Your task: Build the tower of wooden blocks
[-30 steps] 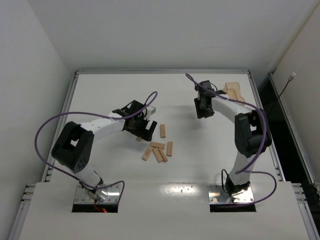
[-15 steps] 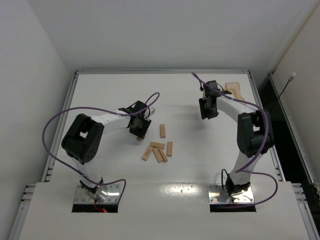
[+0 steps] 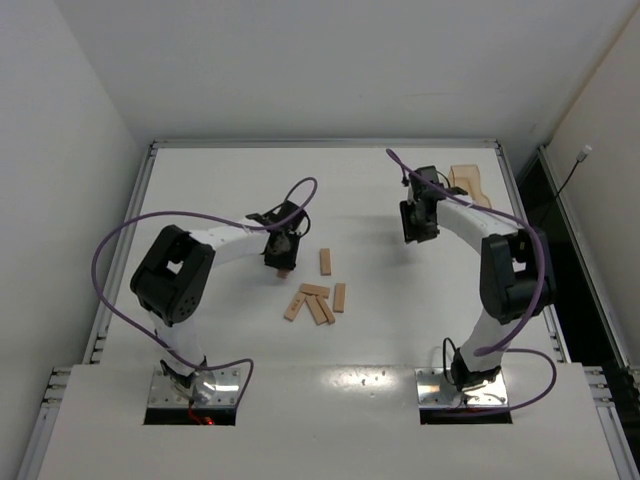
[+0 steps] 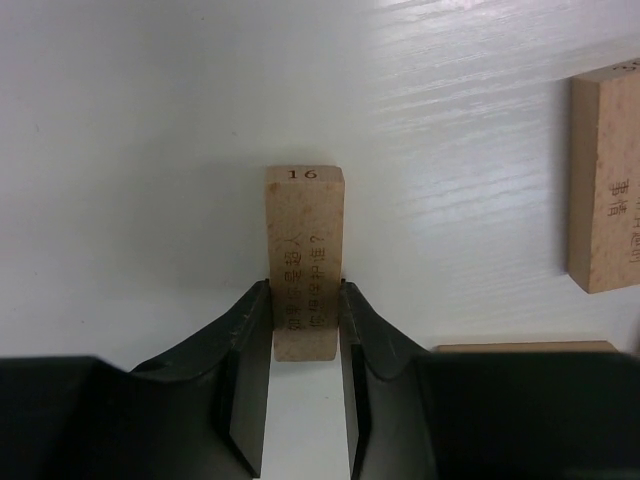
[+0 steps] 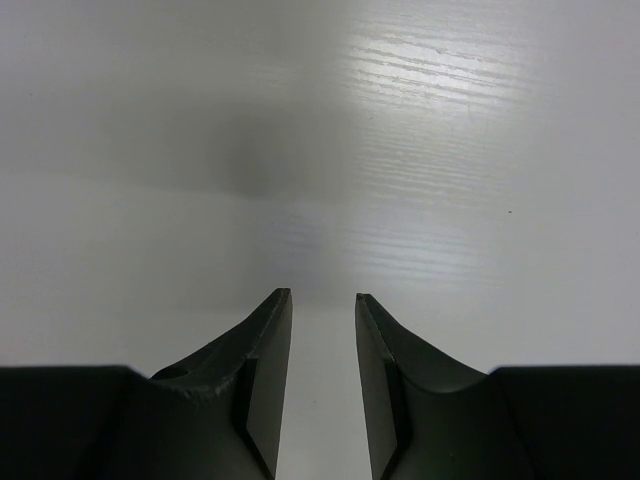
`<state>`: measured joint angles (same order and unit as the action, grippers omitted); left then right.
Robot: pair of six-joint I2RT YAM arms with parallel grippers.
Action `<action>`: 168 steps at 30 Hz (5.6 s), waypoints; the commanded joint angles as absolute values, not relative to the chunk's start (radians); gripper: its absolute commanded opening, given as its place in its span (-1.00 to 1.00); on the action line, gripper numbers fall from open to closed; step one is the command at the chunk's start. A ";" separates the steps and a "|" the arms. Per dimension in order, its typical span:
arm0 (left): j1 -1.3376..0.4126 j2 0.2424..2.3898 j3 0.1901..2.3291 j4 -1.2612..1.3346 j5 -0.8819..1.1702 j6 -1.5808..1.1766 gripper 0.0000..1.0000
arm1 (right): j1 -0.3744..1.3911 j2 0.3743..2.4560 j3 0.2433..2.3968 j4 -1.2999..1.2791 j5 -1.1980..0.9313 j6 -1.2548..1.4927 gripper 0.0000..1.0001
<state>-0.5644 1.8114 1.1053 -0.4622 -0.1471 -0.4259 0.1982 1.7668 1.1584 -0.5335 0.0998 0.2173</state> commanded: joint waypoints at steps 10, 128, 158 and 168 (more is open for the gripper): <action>-0.571 1.788 1.362 -0.716 -0.126 -0.632 -1.00 | 0.205 1.720 1.149 -0.506 0.074 0.218 -0.42; -0.782 1.829 1.519 -0.615 -0.209 -0.638 0.92 | 0.209 1.615 1.000 -0.425 -0.003 0.172 -0.14; -0.373 1.397 1.285 -0.583 -0.449 -0.571 1.00 | 0.701 1.762 1.126 -0.540 -0.005 0.617 -0.05; -0.327 1.378 1.256 -0.574 -0.408 -0.580 1.00 | 0.761 1.851 1.189 -0.549 0.046 0.656 -0.02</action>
